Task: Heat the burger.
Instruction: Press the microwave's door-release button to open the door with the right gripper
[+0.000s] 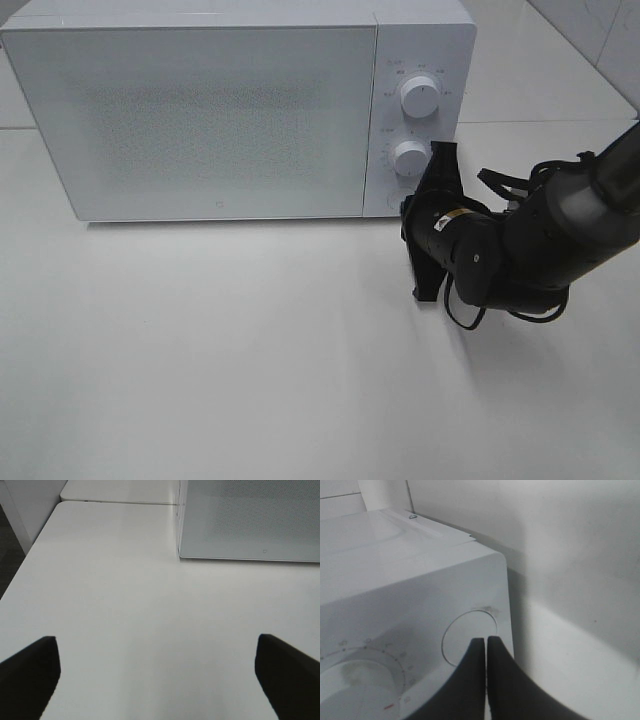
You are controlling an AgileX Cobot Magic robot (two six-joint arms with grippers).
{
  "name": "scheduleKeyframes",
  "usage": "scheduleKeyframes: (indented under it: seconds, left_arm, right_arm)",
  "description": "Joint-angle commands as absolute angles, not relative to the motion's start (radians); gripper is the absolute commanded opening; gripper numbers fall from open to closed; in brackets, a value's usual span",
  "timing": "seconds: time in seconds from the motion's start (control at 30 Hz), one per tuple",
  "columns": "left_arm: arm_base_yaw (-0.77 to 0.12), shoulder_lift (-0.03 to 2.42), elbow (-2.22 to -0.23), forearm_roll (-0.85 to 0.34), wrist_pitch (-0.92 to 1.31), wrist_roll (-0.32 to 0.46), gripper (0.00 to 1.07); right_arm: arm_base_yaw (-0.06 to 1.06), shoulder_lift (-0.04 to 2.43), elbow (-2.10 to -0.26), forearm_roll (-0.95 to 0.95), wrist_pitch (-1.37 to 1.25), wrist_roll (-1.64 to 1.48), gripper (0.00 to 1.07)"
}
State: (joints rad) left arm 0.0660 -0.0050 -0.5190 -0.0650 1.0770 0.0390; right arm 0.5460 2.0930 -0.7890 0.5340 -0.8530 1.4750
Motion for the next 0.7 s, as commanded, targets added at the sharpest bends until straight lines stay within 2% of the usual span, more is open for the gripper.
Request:
scheduleKeyframes:
  seconds: [0.03, 0.7]
  left_arm:
    - [0.068, -0.012, -0.516, -0.071, 1.068, 0.041, 0.98]
    - [0.068, -0.012, -0.516, -0.071, 1.068, 0.041, 0.98]
  right_arm:
    - [0.537, 2.108, -0.827, 0.51, -0.844, 1.484, 0.0]
    - [0.527, 2.151, -0.873, 0.52, -0.948, 1.461, 0.0]
